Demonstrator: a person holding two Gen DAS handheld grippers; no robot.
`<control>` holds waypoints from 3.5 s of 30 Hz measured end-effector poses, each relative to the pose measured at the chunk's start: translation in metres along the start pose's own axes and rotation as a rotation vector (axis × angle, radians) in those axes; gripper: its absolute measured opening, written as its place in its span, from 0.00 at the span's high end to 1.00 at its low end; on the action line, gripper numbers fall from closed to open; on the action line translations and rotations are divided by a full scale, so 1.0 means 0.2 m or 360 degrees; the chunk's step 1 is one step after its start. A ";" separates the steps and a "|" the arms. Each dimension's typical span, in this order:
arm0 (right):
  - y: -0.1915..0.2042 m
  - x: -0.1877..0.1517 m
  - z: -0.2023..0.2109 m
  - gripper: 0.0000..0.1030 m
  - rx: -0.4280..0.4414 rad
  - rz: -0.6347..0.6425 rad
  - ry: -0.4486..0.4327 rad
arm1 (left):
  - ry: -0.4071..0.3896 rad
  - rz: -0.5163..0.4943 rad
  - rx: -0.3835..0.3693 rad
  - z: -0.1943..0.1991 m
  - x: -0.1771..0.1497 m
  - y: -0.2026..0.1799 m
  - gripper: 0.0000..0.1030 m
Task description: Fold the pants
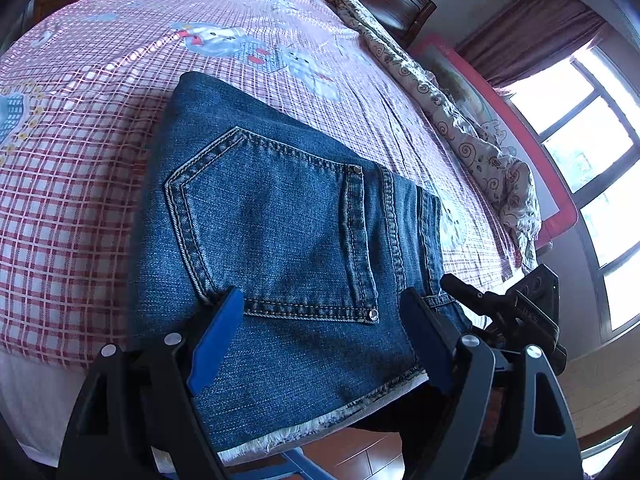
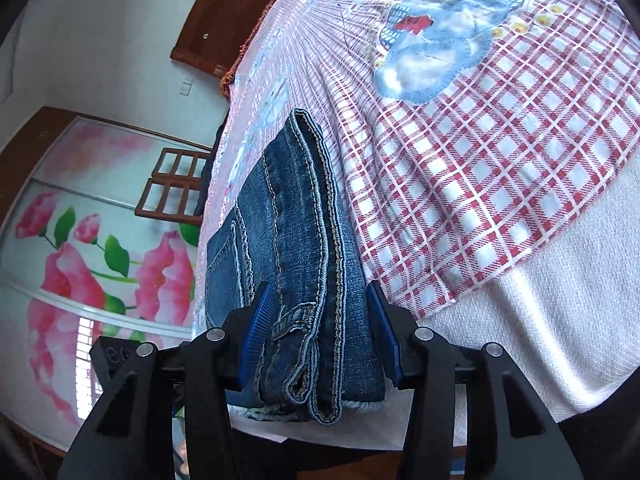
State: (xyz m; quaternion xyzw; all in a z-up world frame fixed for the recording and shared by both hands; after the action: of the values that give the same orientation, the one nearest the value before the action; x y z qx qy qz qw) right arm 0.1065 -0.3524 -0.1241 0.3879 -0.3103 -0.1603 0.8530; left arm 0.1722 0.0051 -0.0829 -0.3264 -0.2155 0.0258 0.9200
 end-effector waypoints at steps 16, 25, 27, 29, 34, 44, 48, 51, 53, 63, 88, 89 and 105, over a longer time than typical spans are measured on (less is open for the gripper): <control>-0.03 -0.06 0.01 0.52 0.0053 0.0018 0.0108 | -0.0145 0.0037 -0.0002 0.13 0.05 -0.03 0.14; -0.11 -0.07 0.05 0.52 0.0115 -0.0052 0.0075 | -0.0212 0.0012 0.0249 0.22 0.21 0.20 0.10; -0.11 -0.07 0.05 0.52 0.0117 -0.0061 0.0079 | -0.0171 0.0028 0.0212 0.22 0.18 0.23 0.09; -0.11 -0.06 0.06 0.51 0.0092 -0.0067 0.0086 | -0.0113 0.0033 0.0179 0.21 0.12 0.24 0.09; -0.07 -0.05 0.05 0.42 0.0068 -0.0020 0.0104 | 0.0073 0.0051 0.0126 0.11 -0.07 0.24 0.27; -0.11 -0.06 0.06 0.42 0.0131 -0.0073 0.0101 | -0.0145 0.0283 -0.0045 0.29 -0.05 0.34 0.84; -0.11 -0.08 0.07 0.35 0.0177 -0.0029 0.0076 | 0.0010 0.0284 0.0073 0.18 -0.06 0.43 0.59; -0.08 -0.10 0.07 0.29 0.0193 0.0023 0.0106 | -0.0081 0.0337 0.0153 0.25 -0.02 0.46 0.22; -0.06 -0.11 0.06 0.27 0.0183 0.0059 0.0121 | -0.0176 0.0290 0.0141 0.30 0.05 0.46 0.11; 0.05 -0.12 0.02 0.53 0.0001 0.0200 0.0177 | 0.0135 0.0126 0.0001 0.03 0.14 0.36 0.44; 0.67 0.62 0.05 0.81 0.0048 0.0708 -0.0026 | -0.0344 -0.0086 -0.0084 0.34 0.78 -0.09 0.85; 0.67 0.67 0.03 0.81 0.0047 0.0726 -0.0045 | -0.0361 -0.0093 -0.0078 0.32 0.83 -0.10 0.85; 0.16 0.79 -0.34 0.91 0.0081 0.0276 0.0123 | -0.0301 0.0177 0.0154 -0.09 0.91 0.38 0.78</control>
State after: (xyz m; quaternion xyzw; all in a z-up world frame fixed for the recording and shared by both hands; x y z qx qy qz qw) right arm 0.2709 -0.3755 -0.0702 0.3870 -0.3136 -0.0628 0.8648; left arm 0.3516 0.0887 -0.0730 -0.2892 -0.2812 0.1179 0.9074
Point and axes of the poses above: each gripper's, at about its wrist camera, not at the fingertips, and z roughly against the way its jaws point, y to its left, x to its top, the point moved 2 cm from there along -z, roughly the way its jaws point, and after that the axes turned 10 degrees about z, right-handed, at the moved point
